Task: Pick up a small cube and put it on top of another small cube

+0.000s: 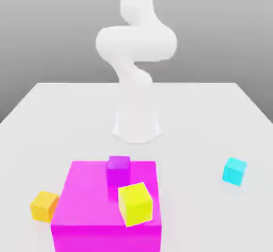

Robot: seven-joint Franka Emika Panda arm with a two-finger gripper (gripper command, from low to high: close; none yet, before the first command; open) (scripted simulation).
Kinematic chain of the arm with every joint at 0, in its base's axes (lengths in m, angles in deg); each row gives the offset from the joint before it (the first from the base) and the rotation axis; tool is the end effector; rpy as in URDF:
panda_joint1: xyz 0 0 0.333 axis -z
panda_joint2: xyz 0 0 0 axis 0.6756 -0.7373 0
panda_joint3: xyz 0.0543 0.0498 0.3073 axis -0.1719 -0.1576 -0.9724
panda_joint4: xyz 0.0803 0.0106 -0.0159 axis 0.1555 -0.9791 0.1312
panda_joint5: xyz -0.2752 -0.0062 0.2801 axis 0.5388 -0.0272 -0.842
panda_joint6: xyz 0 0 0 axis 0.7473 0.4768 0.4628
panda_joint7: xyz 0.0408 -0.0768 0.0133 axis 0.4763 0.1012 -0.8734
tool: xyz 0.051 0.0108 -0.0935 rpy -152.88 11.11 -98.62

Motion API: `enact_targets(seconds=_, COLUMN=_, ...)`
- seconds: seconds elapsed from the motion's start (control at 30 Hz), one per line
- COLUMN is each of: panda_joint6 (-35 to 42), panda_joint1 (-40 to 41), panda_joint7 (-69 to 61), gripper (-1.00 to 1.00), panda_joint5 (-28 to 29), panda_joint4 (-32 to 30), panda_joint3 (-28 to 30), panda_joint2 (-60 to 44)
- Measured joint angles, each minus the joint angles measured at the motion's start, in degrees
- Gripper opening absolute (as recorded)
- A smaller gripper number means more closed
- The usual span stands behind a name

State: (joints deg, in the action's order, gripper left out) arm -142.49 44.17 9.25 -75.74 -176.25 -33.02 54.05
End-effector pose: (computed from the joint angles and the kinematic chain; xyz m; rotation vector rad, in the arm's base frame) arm 0.3808 -0.0211 0.6697 -2.3609 1.2200 -0.8877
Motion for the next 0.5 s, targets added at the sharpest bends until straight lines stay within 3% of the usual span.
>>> enact_targets(seconds=0.27, panda_joint6=-7.25, panda_joint1=5.66, panda_joint7=16.91, gripper=0.00, panda_joint5=-6.91, panda_joint4=-4.41, panda_joint3=2.52, panda_joint2=-17.27)
enact_targets(seconds=0.5, panda_joint6=-13.78, panda_joint1=10.63, panda_joint7=33.83, gripper=0.00, panda_joint5=-9.40, panda_joint4=-8.28, panda_joint3=3.96, panda_joint2=-31.81)
